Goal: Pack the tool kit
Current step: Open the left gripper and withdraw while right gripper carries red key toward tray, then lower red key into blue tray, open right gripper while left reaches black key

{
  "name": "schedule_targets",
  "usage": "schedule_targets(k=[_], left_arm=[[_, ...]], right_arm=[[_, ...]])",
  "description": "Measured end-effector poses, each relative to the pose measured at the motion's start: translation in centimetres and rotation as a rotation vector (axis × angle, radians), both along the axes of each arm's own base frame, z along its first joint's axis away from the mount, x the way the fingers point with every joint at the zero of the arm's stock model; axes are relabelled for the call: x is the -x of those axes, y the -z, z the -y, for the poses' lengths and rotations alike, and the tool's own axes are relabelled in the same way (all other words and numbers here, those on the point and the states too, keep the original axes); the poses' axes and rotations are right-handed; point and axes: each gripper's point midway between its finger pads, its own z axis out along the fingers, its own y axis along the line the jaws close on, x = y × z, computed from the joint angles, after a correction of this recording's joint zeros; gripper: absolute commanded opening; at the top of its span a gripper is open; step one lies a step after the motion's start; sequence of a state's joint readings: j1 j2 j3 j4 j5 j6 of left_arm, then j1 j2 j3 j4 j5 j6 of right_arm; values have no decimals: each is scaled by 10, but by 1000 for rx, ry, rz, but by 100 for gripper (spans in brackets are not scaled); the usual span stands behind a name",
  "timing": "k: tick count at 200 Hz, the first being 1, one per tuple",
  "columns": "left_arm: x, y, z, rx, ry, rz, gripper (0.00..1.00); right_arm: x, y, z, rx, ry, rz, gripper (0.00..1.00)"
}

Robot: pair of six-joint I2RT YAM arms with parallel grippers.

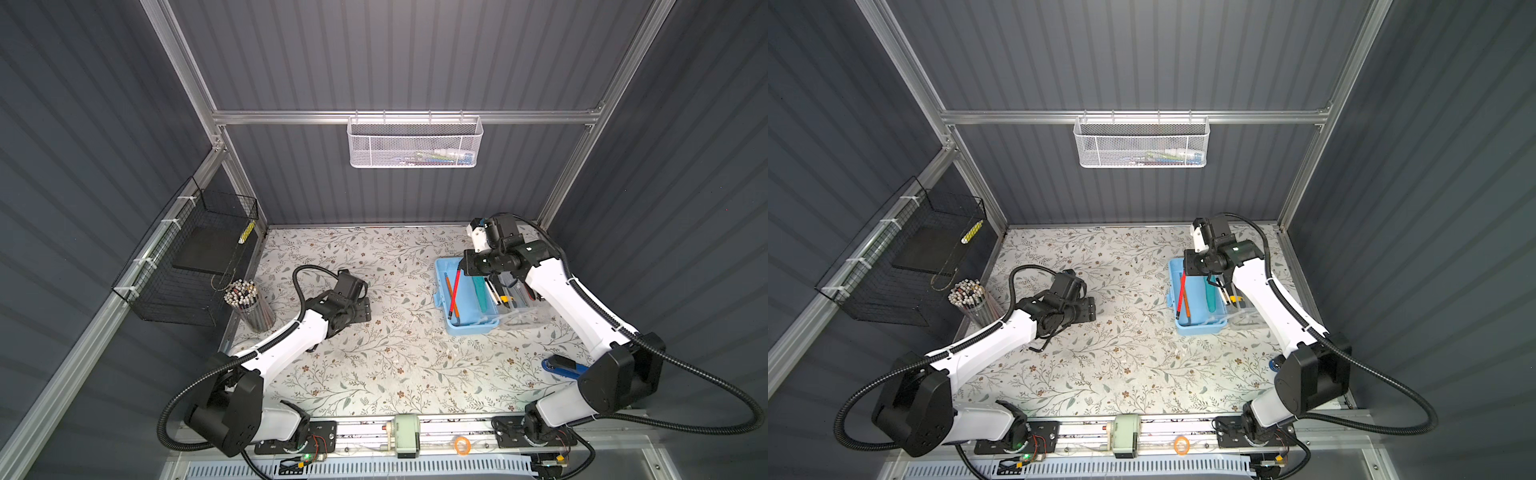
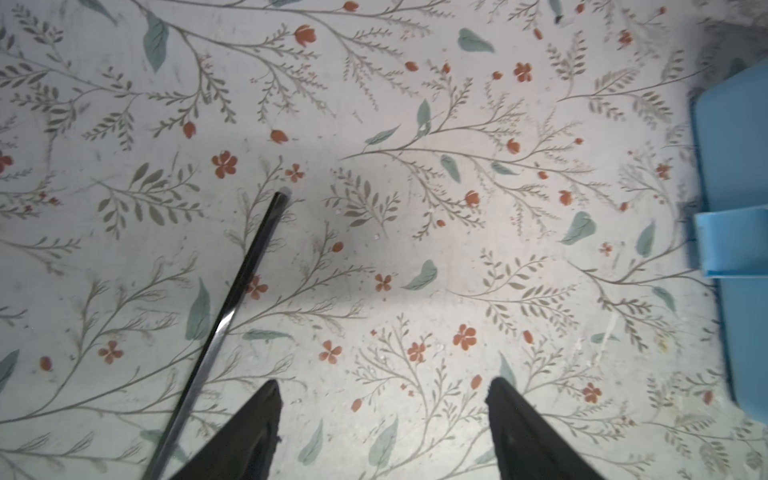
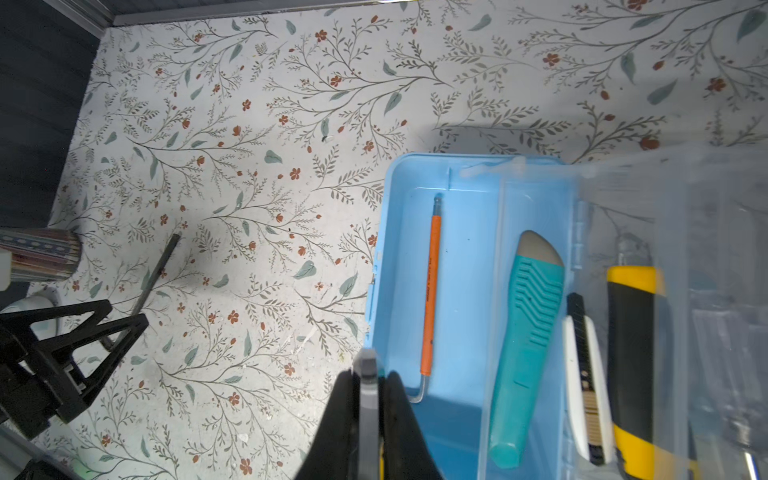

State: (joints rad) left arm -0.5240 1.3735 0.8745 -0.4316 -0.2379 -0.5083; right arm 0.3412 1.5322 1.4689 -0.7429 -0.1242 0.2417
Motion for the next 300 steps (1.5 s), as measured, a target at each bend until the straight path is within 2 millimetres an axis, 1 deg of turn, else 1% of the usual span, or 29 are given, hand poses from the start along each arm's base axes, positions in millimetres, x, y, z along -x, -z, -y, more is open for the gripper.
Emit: schedule_targets(k=[10,32,53,86,106,129,145,161,179,190,201,218,231,255,300], left_arm=[[1,4,-8,-24,-16,-16,79],[1,8,-21,-55,-45,-35,79],[1,9,-26,-62,-59,-39,79],[-1,9,-32,-72,-73,-40,79],[-1,10,-37,-78,-82,-45,79],[-2,11,-48,-89,-111,-53,78],[-4,12,-55,-92,-130,-57,78],[-4,16,-61,-97,-146,-68,77],[-3,23,-66,-107,-157,-91,77],[-2,29,-68,-112,-161,-108,77],[-1,33,-70,-115,-162,-122,77],[-1,37,-70,-116,-161,-134,77],[-2,40,-70,-114,-159,-139,77],[-4,46,-70,-115,-159,-150,75],[-4,58,-77,-128,-172,-184,67]], right_arm=[[-5,2,4,20,1,-2,0],[-16,14,8,56,1,-25,0],[-21,27,9,64,-4,-55,0],[-27,39,2,54,-23,-88,0],[-35,56,-4,48,-34,-121,0],[-39,85,-9,51,-46,-188,0],[-42,99,-11,56,-50,-218,0],[-45,109,-13,59,-54,-237,1],[-48,114,-15,58,-60,-246,4],[-50,117,-16,54,-63,-250,7],[-51,118,-18,50,-64,-252,15],[-53,120,-18,48,-65,-252,18],[-53,120,-19,47,-64,-252,28],[-57,116,-20,39,-63,-236,42],[-60,111,-19,41,-51,-214,53]])
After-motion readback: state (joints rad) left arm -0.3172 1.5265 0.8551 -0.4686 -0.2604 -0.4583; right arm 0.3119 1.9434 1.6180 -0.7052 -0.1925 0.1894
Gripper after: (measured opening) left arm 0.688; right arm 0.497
